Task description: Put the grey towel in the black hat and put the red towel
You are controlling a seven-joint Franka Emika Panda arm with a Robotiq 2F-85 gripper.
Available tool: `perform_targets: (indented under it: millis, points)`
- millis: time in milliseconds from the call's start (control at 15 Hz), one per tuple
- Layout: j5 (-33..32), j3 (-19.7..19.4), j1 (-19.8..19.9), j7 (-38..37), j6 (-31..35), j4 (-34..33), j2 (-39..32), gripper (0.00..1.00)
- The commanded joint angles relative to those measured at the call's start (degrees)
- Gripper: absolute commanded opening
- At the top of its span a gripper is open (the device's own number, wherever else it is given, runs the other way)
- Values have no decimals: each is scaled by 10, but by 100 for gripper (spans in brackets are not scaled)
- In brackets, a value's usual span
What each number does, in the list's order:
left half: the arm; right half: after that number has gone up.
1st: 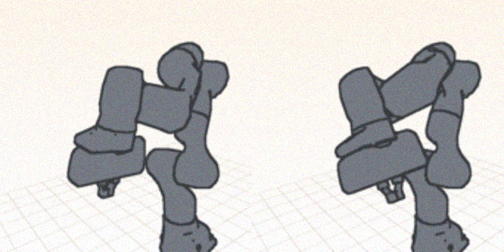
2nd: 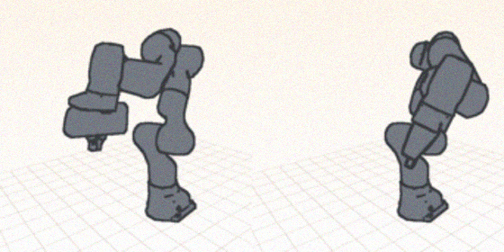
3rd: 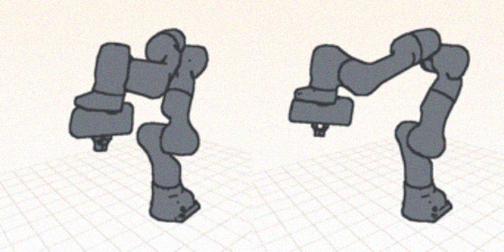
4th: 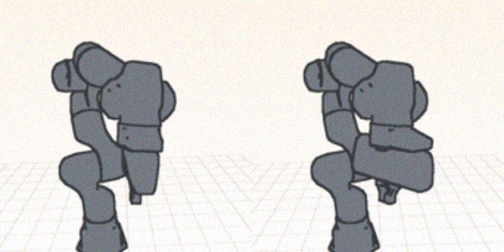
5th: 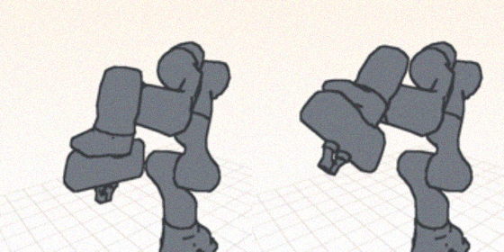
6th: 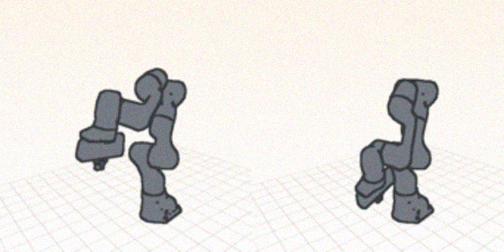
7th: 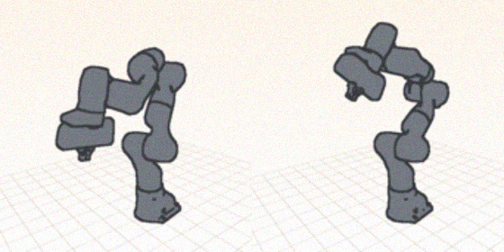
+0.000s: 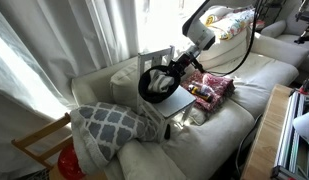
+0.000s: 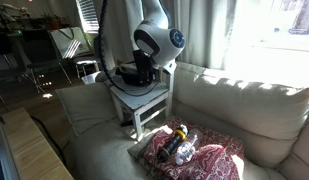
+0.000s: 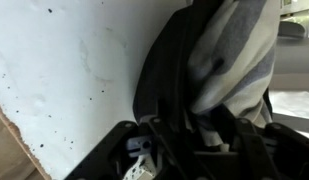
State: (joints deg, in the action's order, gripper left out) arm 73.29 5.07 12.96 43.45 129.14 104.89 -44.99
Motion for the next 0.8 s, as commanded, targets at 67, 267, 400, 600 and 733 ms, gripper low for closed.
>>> perform_targets:
  millis: [67, 267, 400, 600, 733]
  points:
    - [47, -13, 25, 32, -105, -30, -35, 12]
    - [65, -30, 37, 30, -170, -43, -52, 0]
    - [82, -37, 48, 29, -219, -51, -63, 0]
    - [104, -51, 67, 27, -299, -60, -73, 1]
    - [113, -65, 77, 24, -347, -65, -75, 1]
